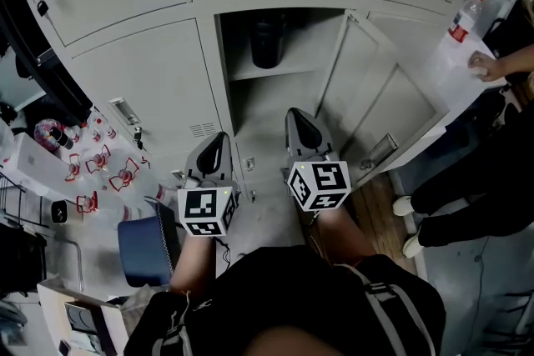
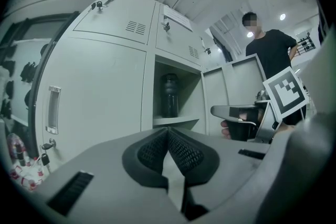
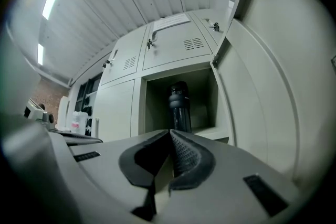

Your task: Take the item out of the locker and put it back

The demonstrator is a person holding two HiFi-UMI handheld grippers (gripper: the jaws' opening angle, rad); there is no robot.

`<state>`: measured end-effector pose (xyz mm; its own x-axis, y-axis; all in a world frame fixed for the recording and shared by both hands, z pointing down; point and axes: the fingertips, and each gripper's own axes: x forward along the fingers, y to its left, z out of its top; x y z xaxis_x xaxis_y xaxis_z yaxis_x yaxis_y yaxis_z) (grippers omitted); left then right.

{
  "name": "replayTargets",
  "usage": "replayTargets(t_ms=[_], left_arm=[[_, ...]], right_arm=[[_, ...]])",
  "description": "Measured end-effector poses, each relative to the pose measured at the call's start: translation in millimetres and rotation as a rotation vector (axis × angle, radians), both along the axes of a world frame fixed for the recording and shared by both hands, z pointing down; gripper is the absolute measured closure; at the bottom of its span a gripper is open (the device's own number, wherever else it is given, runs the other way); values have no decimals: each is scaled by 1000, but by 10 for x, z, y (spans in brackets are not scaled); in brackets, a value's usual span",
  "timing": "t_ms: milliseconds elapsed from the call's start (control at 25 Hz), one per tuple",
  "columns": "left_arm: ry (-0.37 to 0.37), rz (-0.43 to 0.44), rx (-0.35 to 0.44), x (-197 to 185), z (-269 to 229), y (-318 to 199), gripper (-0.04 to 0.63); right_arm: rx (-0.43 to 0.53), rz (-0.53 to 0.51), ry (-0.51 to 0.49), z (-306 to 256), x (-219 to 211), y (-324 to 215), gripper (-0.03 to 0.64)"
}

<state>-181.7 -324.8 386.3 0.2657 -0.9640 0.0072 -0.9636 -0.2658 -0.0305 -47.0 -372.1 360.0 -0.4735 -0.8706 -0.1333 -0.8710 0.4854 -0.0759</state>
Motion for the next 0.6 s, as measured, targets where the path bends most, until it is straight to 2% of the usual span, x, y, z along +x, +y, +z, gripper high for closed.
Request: replayTargets(t_ms=[600], left_arm=[[-8,-1,11,130,-56,24,583]], right_arm=[[2,-22,17,56,48,24,603]])
